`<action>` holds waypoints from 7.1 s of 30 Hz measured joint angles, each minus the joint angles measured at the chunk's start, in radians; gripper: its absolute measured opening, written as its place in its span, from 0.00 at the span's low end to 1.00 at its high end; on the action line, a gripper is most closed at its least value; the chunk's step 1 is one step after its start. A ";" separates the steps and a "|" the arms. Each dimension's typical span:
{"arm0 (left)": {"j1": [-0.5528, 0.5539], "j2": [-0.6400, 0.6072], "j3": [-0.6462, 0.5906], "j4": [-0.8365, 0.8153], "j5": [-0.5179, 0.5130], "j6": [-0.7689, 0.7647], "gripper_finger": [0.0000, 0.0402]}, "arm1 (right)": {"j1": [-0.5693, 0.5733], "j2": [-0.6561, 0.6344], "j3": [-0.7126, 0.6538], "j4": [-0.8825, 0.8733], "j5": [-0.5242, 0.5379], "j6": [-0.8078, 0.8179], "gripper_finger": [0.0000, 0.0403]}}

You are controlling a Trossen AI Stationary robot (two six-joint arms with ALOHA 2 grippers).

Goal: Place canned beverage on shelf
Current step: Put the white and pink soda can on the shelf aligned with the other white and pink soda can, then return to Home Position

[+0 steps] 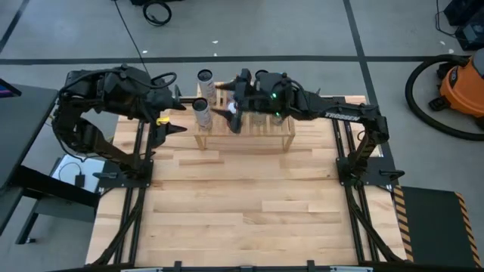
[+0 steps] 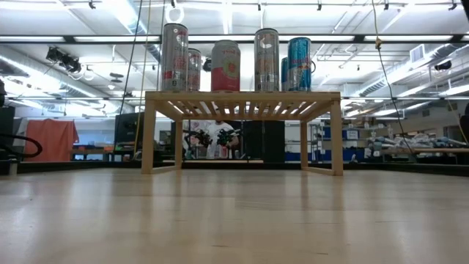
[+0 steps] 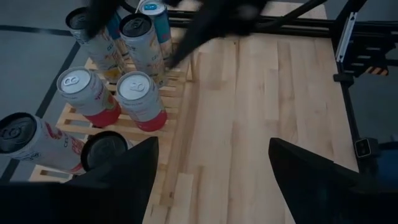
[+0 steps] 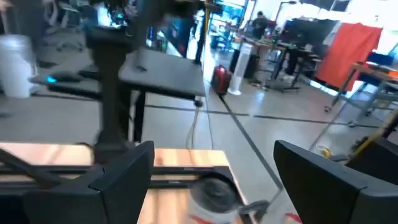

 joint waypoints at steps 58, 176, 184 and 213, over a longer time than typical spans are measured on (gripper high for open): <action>0.003 0.002 0.000 0.000 -0.012 0.053 0.76 | -0.161 0.261 -0.001 0.180 -0.295 -0.034 0.84; 0.003 0.002 0.000 0.000 -0.011 0.053 0.76 | -0.024 0.258 0.019 0.073 0.278 0.130 0.85; 0.003 0.002 0.000 0.000 -0.011 0.054 0.76 | -0.024 0.207 0.018 0.081 0.278 0.121 0.87; 0.003 -0.566 -0.139 0.016 -0.011 -0.027 0.76 | 0.102 -0.491 -0.078 -0.491 0.252 0.196 0.87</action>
